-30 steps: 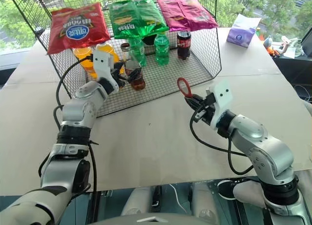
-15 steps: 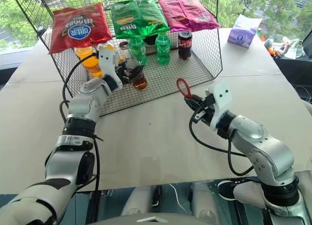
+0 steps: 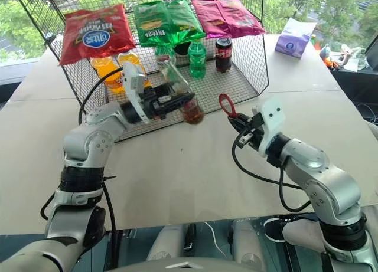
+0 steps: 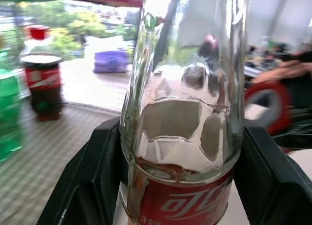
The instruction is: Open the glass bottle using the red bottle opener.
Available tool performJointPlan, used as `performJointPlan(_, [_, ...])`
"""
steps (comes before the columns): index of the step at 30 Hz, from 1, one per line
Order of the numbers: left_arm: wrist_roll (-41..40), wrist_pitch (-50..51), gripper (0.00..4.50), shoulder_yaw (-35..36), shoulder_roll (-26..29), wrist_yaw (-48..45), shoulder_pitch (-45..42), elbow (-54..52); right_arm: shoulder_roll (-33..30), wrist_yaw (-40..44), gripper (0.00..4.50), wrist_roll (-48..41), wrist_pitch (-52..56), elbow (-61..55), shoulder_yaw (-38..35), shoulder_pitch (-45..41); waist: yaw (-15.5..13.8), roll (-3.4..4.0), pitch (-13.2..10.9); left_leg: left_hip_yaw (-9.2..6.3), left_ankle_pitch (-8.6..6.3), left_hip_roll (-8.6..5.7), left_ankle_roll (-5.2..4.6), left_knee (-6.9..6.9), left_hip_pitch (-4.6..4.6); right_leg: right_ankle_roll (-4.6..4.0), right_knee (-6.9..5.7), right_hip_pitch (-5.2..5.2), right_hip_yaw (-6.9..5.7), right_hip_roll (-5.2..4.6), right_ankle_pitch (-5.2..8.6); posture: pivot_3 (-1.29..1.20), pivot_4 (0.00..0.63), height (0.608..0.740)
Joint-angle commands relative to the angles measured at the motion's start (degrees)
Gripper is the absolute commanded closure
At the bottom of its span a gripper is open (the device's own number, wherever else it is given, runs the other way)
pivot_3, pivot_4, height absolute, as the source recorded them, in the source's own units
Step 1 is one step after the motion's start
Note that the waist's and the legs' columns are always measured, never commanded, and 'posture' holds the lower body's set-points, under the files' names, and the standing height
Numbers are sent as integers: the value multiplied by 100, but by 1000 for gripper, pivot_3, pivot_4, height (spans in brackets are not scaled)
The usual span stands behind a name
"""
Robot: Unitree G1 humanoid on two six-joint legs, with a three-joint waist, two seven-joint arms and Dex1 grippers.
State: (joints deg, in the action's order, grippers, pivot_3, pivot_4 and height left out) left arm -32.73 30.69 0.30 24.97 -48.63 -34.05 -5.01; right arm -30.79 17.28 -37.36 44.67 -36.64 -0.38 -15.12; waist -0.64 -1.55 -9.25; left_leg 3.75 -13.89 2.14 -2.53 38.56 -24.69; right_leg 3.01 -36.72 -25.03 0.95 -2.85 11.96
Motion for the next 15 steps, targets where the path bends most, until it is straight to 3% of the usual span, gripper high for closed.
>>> performJointPlan(1, [214, -287, 1995, -327, -39, -178, 227, -288, -9, 11, 4500, 187, -172, -250, -71, 40, 13, 0, 0, 1, 0, -1, 0, 0, 0, 0, -1, 0, 0, 1, 0, 0, 150, 740])
performJointPlan(10, [704, -961, 1995, -713, -170, -509, 617, 79, 194, 17, 4500, 553, -299, -255, 86, 337, 20, 0, 0, 4, 0, 3, 0, 2, -3, -1, -6, -6, 2, 9, 0, 0, 150, 740])
performJointPlan(12, [759, -1054, 973, -739, -158, -604, 633, 146, 226, 24, 4500, 612, -295, -258, 113, 352, 21, 0, 0, 5, 0, 3, 0, 3, -3, -1, -6, -6, 3, 9, 0, 0, 150, 740])
performJointPlan(13, [778, -1080, 849, -731, -171, -627, 627, 181, 241, 24, 4500, 624, -289, -254, 117, 344, 20, 0, 0, 6, 0, 3, 0, 3, -3, -1, -6, -6, 4, 8, 0, 0, 150, 740])
performJointPlan(15, [784, -1112, 60, -695, -209, -631, 595, 229, 260, 29, 4500, 633, -263, -277, 128, 334, 15, 1, 1, 5, 0, 3, 0, 3, -1, -1, -6, -6, 3, 9, 0, 0, 150, 740])
